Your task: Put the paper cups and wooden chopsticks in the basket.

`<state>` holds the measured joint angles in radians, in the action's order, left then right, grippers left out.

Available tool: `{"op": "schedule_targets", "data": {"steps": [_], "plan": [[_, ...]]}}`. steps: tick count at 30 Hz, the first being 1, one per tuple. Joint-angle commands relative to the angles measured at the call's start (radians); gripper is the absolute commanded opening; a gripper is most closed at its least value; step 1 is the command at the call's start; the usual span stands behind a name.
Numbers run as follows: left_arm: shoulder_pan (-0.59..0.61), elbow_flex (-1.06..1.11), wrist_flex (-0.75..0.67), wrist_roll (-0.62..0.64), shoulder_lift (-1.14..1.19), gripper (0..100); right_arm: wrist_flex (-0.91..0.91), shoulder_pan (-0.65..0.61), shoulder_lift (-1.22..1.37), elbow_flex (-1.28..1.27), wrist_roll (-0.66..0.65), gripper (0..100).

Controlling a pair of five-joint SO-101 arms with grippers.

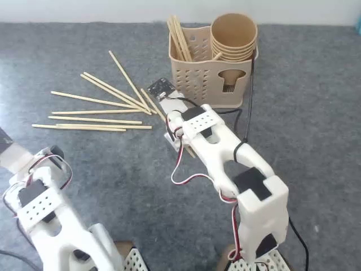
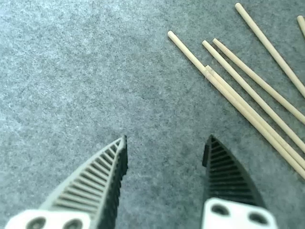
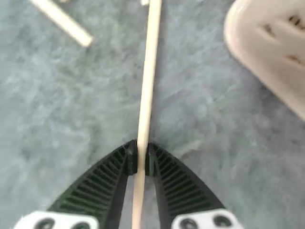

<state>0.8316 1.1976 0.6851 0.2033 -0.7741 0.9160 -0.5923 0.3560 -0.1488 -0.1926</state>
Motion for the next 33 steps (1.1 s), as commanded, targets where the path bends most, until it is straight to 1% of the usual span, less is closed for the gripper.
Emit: {"op": "schedule_targets", "data": {"steps": [1, 5, 7, 11, 16, 19, 21, 24, 28, 30, 33], "plan": [[-0.008, -0.007, -0.023, 0.000, -0.037, 24, 0.114, -0.012, -0.166, 0.035, -0.021, 0.9], [-0.008, -0.007, -0.023, 0.000, -0.037, 24, 0.306, 0.001, -0.289, 0.005, -0.080, 0.9], [-0.008, -0.007, -0.023, 0.000, -0.037, 24, 0.351, 0.002, -0.361, -0.066, -0.094, 0.9], [-0.008, -0.007, -0.025, 0.000, -0.037, 24, 0.325, 0.008, -0.541, -0.296, -0.098, 0.9], [-0.008, -0.007, -0.025, 0.000, -0.037, 24, 0.191, 0.010, -0.819, -0.628, -0.103, 0.9], [-0.008, -0.007, -0.025, 0.000, -0.037, 24, 0.127, 0.019, -0.992, -0.729, -0.052, 0.8], [-0.008, -0.007, -0.025, 0.000, -0.037, 24, 0.116, 0.042, -1.087, -0.730, -0.029, 0.8], [-0.008, -0.007, -0.025, 0.000, -0.037, 24, 0.114, 0.058, -1.210, -0.694, -0.028, 0.8], [-0.008, -0.005, -0.025, 0.000, -0.037, 24, 0.104, 0.054, -1.294, -0.578, -0.020, 0.8], [-0.008, -0.005, -0.025, 0.000, -0.037, 24, 0.041, 0.056, -1.300, -0.532, -0.018, 0.8], [-0.008, -0.005, -0.025, 0.000, -0.037, 24, -0.122, 0.061, -1.288, -0.517, -0.008, 0.8]]}}
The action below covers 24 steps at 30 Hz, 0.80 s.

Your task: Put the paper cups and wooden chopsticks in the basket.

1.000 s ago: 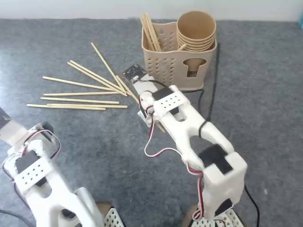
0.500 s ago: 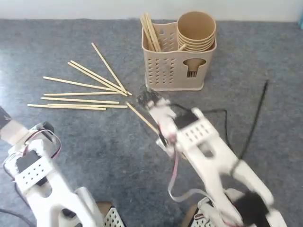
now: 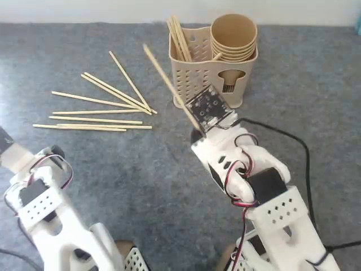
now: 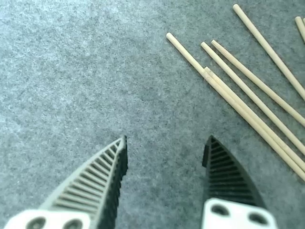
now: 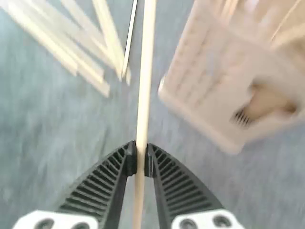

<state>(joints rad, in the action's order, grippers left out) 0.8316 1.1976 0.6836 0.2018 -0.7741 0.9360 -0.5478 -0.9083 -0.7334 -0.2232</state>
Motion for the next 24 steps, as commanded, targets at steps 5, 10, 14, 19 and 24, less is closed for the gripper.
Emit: {"op": "schedule_targets", "data": {"steps": [5, 10, 14, 19, 24], "plan": [[-0.008, -0.005, -0.023, 0.002, -0.037, 24, -0.443, 0.047, 0.028, 0.068, 0.195, 0.8], [-0.008, -0.004, -0.023, 0.002, -0.037, 24, -0.774, 0.099, 0.139, 0.068, 0.338, 0.8], [-0.008, -0.004, -0.023, 0.002, -0.037, 24, -1.047, 0.125, 0.275, 0.074, 0.393, 0.8], [-0.008, 0.004, -0.023, 0.002, -0.037, 24, -1.322, 0.137, 0.519, 0.150, 0.388, 0.8], [-0.008, 0.004, -0.023, 0.002, -0.037, 24, -1.365, 0.185, 0.814, 0.390, 0.388, 0.9]]}}
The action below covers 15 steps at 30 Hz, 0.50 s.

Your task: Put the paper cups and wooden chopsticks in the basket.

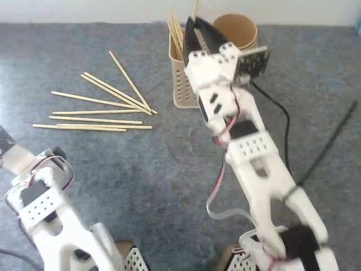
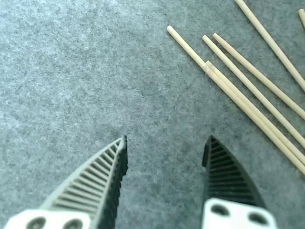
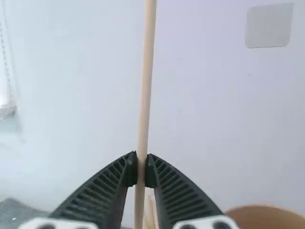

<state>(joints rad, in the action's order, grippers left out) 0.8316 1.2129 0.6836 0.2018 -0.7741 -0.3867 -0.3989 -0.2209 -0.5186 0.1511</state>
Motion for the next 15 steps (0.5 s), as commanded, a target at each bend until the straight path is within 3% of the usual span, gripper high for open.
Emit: {"op": "schedule_targets", "data": {"steps": [1, 7, 11, 15], "plan": [[-0.008, -0.012, -0.023, 0.002, -0.037, 24, -0.042, 0.047, 0.185, 0.230, 0.014, 0.9], [-0.008, -0.012, -0.023, 0.002, -0.037, 24, -0.033, 0.076, 0.443, 0.468, 0.000, 2.6], [-0.008, -0.008, -0.041, 0.002, -0.037, 24, 0.019, 0.068, 0.466, 0.468, -0.031, 13.7], [-0.018, -0.008, -0.041, 0.002, -0.037, 24, 0.031, 0.068, 0.447, 0.457, -0.031, 11.8]]}}
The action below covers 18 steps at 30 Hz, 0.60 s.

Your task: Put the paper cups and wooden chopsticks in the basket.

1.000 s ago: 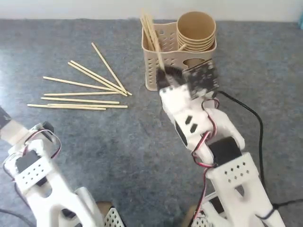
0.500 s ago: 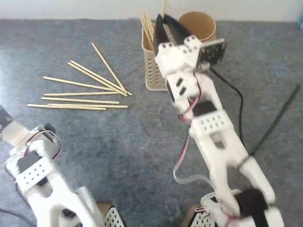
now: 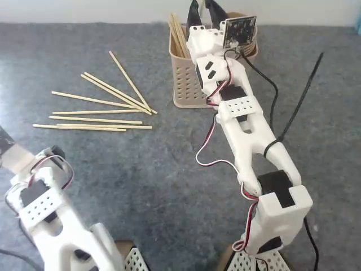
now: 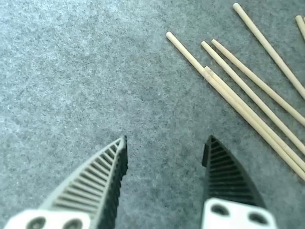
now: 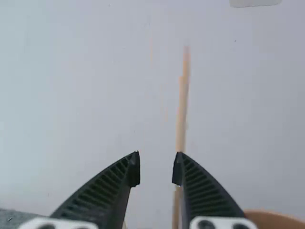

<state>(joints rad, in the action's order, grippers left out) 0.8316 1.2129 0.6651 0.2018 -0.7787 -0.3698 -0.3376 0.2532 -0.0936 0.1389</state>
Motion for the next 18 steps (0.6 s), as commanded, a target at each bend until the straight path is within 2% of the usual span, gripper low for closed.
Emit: {"op": "schedule_targets", "data": {"steps": [1, 6, 9, 13, 18], "plan": [[-0.023, -0.007, -0.021, 0.002, -0.032, 24, 0.015, 0.007, -0.041, 0.020, -0.018, 10.5], [-0.023, -0.002, -0.025, 0.018, -0.032, 24, 0.041, -0.004, -0.213, -0.110, -0.017, 6.5], [-0.023, -0.002, -0.025, 0.060, -0.032, 24, 0.156, -0.035, -0.384, -0.204, -0.017, 6.3], [-0.049, -0.004, -0.020, 0.074, -0.031, 24, 0.466, -0.061, -0.645, -0.273, -0.017, 6.6], [-0.114, -0.010, -0.017, 0.172, -0.031, 24, 0.878, -0.068, -0.908, -0.305, -0.015, 6.6]]}}
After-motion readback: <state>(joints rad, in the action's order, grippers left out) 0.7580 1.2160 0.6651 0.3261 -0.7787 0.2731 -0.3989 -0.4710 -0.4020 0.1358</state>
